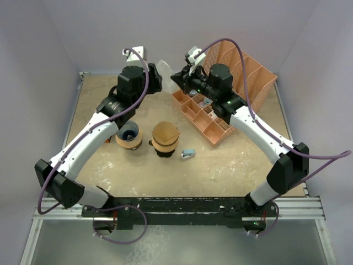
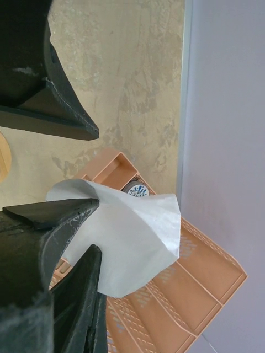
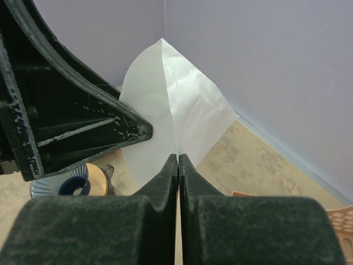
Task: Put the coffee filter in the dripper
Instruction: Place the coffee filter in the coffee dripper.
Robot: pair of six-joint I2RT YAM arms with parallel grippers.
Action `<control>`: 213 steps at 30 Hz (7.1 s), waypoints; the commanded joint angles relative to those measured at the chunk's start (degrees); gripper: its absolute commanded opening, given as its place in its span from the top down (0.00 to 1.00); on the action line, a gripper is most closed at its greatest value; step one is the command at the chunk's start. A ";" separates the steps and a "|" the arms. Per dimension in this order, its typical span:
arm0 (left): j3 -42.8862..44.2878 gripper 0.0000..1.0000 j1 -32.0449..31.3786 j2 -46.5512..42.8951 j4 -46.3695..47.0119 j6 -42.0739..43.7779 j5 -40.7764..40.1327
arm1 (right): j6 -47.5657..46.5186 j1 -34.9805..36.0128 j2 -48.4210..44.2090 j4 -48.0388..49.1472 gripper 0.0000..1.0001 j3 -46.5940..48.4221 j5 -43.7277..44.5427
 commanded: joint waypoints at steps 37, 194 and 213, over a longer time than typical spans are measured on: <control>-5.25 0.34 4.85 -1.15 10.02 -3.82 12.97 | 2.91 0.74 -1.60 3.86 1.00 -1.34 -4.85; -2.82 0.17 32.05 -9.86 -68.02 114.77 58.99 | -10.22 13.94 32.01 -28.29 0.61 30.11 -26.22; -8.36 0.21 26.55 -4.55 -64.19 114.59 49.55 | -9.61 13.13 34.03 -28.76 0.61 32.44 -26.90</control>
